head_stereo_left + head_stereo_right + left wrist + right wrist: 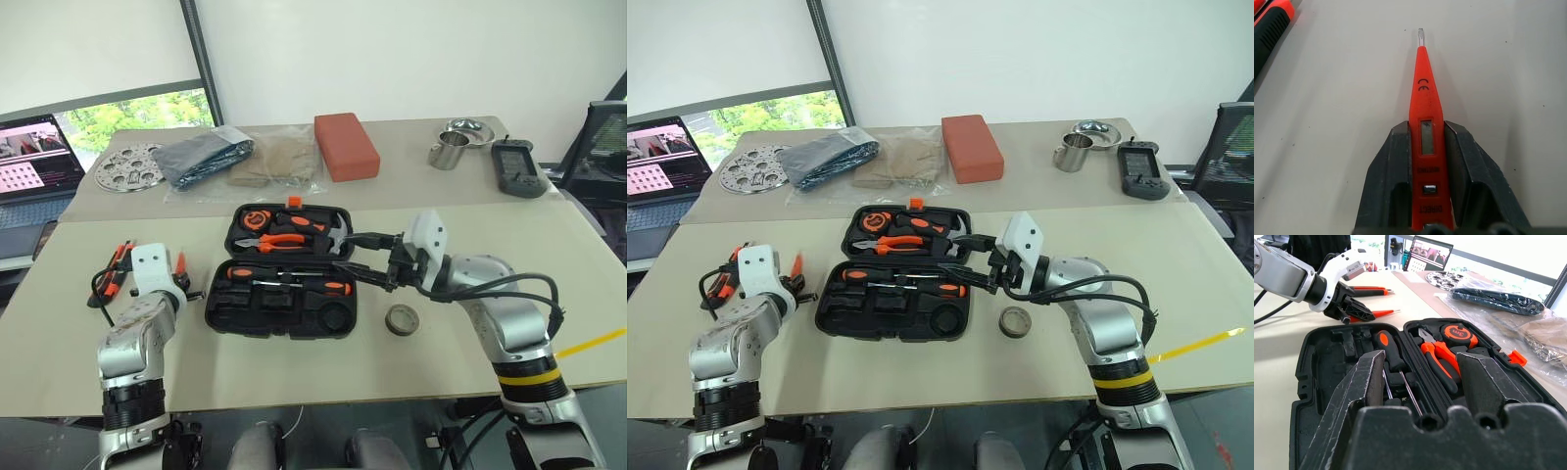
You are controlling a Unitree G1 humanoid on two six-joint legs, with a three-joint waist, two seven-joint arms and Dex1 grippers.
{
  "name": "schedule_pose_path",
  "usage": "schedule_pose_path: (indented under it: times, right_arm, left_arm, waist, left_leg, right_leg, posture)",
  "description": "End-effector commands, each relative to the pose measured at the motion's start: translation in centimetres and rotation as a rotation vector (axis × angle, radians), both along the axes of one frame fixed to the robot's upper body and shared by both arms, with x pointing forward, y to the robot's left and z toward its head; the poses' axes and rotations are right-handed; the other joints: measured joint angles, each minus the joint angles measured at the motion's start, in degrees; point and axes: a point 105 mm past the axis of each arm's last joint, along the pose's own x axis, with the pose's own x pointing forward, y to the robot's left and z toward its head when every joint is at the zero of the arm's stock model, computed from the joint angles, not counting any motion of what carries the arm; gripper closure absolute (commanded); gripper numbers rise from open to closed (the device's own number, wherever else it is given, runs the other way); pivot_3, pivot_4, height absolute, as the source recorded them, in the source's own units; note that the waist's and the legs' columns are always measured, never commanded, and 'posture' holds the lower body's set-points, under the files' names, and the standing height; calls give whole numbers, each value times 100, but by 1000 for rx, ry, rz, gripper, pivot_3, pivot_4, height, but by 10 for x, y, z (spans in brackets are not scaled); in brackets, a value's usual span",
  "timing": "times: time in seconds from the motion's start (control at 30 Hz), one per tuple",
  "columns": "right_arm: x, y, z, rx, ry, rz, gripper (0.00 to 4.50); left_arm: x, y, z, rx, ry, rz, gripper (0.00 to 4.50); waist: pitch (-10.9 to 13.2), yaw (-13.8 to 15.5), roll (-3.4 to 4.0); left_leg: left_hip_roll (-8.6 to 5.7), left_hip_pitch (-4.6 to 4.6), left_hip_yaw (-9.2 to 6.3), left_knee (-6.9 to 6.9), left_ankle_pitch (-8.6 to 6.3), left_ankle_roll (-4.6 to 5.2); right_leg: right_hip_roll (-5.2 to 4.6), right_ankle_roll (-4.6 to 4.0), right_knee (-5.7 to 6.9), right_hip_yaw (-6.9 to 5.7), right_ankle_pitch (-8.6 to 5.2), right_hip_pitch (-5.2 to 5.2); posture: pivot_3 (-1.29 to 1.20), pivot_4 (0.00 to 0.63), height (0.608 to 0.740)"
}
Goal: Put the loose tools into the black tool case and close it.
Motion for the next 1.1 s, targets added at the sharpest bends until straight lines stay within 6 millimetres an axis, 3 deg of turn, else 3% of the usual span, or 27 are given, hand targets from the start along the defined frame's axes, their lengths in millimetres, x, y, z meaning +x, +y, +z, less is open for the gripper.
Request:
schedule_pose_path:
  times: [0.03, 0.1, 0.23, 0.4, 0.47, 0.6, 0.87, 1.1]
  right_arm:
    - [-4, -5, 16, 38, -45, -8, 1745]
    - [-5, -8, 17, 48, -43, -9, 1745]
    - [-8, -15, 18, 53, -33, -4, 1745]
    - [-25, -26, 18, 106, 56, 88, 1745]
    - [-31, -32, 11, 63, 80, 101, 1233]
    - [-36, -45, -2, -15, 90, 55, 52]
    - [-45, -48, -6, -30, 109, 23, 52]
    - [-48, -48, -5, -28, 96, 5, 52]
  left_arm:
    - [10, -5, 50, 140, -252, -265, 4024]
    - [8, -23, 73, 251, -339, -538, 4024]
    - [-2, -44, 99, 286, -412, -959, 4024]
    - [-11, -70, 94, 428, -350, -1400, 4024]
    - [-12, -76, 88, 458, -323, -1512, 4024]
    - [-13, -81, 78, 509, -249, -1695, 4024]
    - [-7, -86, 58, 602, -107, -1888, 4024]
    - [2, -85, 48, 634, -52, -1842, 4024]
  waist:
    - [9, -21, -13]
    - [25, -22, -40]
    - [24, 15, -39]
    - [24, 35, -38]
    - [24, 47, -37]
    - [24, 32, -38]
    - [24, -13, -37]
    - [24, -14, -37]
  left_leg:
    - [1, -1, 0, -4, 5, -8]
    - [9, -8, -3, -17, 19, -31]
    - [5, 7, 6, -69, 32, -52]
    - [3, 3, 14, -75, 30, -36]
    - [-1, -7, 15, -72, 28, -29]
    - [3, -16, 12, -62, 23, -20]
    - [9, -20, 7, -44, 19, -13]
    - [11, -24, 4, -35, 17, -9]
  right_leg:
    - [2, 0, 0, -1, 0, -3]
    - [13, -2, -4, -8, 1, -13]
    - [-5, -9, -22, -13, 4, -13]
    - [-6, -9, -32, -11, 4, -13]
    - [-2, -8, -35, -13, 4, -16]
    - [9, -7, -37, -10, 3, -21]
    - [24, -4, -30, -5, 1, -21]
    - [27, -4, -28, -5, 1, -21]
  posture:
    - [0, 150, 740]
    - [0, 150, 740]
    - [0, 150, 740]
    - [0, 150, 740]
    - [0, 150, 740]
    - [0, 150, 740]
    - [0, 150, 740]
    - [0, 150, 740]
